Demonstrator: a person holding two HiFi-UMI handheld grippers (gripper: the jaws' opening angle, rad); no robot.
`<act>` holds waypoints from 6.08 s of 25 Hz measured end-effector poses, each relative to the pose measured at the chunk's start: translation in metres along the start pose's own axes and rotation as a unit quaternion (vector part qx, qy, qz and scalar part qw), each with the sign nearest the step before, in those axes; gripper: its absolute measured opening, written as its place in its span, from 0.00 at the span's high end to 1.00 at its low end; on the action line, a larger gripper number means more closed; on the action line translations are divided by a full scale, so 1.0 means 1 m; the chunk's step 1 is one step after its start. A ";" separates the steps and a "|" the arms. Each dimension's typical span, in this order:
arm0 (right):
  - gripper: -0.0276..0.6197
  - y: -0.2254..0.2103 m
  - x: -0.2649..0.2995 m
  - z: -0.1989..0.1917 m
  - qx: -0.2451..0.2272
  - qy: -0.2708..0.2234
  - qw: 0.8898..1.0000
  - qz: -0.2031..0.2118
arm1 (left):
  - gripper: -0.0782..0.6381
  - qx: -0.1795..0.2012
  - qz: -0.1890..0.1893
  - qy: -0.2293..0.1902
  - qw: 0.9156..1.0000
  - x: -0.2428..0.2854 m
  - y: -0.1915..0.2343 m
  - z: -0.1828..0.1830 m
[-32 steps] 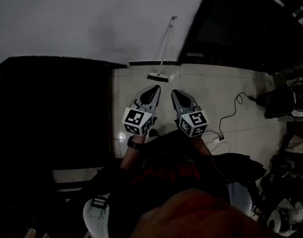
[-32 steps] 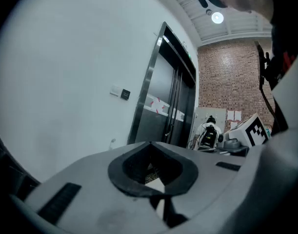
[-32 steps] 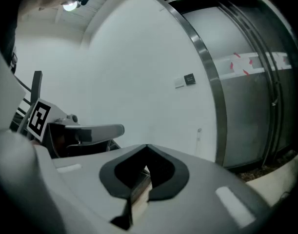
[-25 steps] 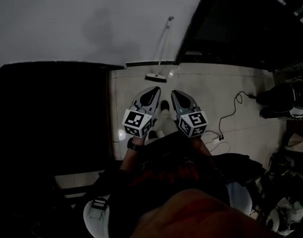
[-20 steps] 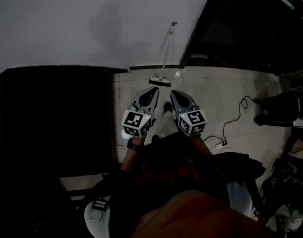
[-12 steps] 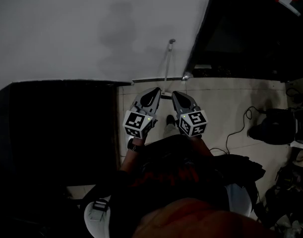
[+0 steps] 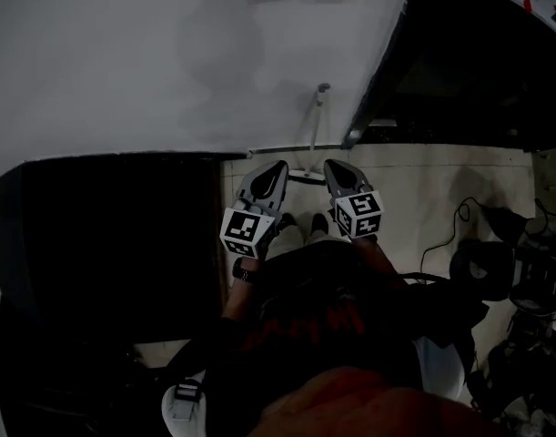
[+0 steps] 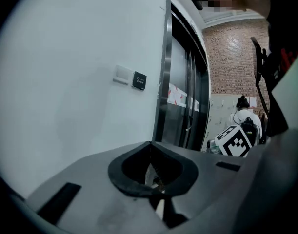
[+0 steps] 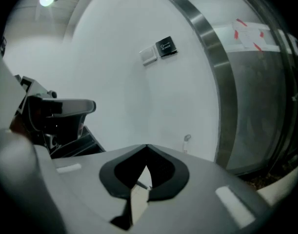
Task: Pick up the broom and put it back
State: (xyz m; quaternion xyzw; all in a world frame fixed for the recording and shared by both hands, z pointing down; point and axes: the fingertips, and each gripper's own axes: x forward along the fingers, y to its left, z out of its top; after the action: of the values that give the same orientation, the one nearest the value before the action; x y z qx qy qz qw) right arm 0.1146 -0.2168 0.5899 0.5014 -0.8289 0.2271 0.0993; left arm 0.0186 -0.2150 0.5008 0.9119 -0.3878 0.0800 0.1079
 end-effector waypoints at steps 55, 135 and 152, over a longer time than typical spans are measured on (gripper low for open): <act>0.81 -0.049 0.062 0.075 -0.131 -0.091 0.985 -0.059 | 0.88 -0.013 -0.011 -0.023 1.000 0.024 0.046 0.010; 0.77 -0.143 0.294 -0.138 -0.070 0.159 0.981 -0.086 | 0.88 -0.051 0.155 0.054 0.985 -0.102 0.023 -0.054; 0.80 -0.047 -0.003 -0.246 0.171 0.064 0.974 -0.131 | 0.88 -0.035 0.010 0.025 0.999 -0.199 -0.112 -0.091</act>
State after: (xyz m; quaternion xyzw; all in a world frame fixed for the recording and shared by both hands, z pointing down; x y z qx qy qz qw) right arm 0.1413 -0.1160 0.8174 0.5996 -0.6971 0.3820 0.0934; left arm -0.0427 0.0214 0.5282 0.9015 -0.3964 0.0902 0.1484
